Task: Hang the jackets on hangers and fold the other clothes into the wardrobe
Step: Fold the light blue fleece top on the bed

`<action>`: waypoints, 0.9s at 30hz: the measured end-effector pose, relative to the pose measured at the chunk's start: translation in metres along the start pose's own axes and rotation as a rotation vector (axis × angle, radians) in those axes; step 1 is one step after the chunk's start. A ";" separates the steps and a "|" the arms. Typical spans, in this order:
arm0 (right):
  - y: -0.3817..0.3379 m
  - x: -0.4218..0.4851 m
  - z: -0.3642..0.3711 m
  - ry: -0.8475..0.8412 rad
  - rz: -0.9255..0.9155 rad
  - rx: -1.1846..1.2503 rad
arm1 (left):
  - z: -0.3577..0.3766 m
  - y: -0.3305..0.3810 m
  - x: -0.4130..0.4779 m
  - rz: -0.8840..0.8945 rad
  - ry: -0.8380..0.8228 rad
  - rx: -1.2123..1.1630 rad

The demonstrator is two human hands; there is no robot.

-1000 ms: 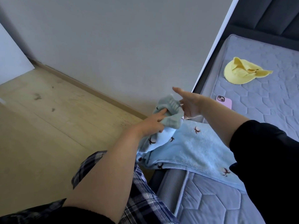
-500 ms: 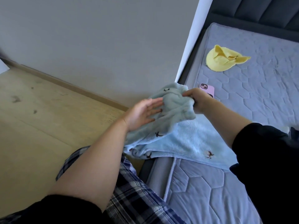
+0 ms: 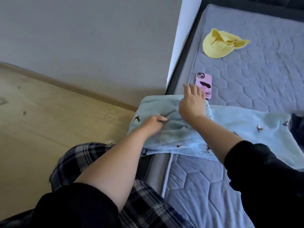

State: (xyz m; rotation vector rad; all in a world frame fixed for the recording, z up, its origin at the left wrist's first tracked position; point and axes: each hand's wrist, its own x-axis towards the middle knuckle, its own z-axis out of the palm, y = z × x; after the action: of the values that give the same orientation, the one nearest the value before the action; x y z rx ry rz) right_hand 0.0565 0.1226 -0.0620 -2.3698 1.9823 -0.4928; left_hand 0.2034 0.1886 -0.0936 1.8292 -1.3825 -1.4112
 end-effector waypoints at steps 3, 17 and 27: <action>-0.009 -0.005 0.032 -0.112 -0.062 -0.060 | -0.015 -0.014 0.015 -0.062 0.153 -0.006; 0.010 -0.036 0.081 -0.031 -0.024 0.037 | -0.047 -0.081 0.059 -0.701 -0.023 -0.448; 0.015 -0.031 0.085 -0.020 -0.021 0.102 | -0.079 -0.077 0.053 -0.628 -0.086 -0.601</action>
State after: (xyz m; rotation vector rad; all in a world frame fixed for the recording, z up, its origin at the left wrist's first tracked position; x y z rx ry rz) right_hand 0.0585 0.1332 -0.1526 -2.3286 1.8780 -0.5541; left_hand 0.3073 0.1554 -0.1498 1.8448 -0.3124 -1.9492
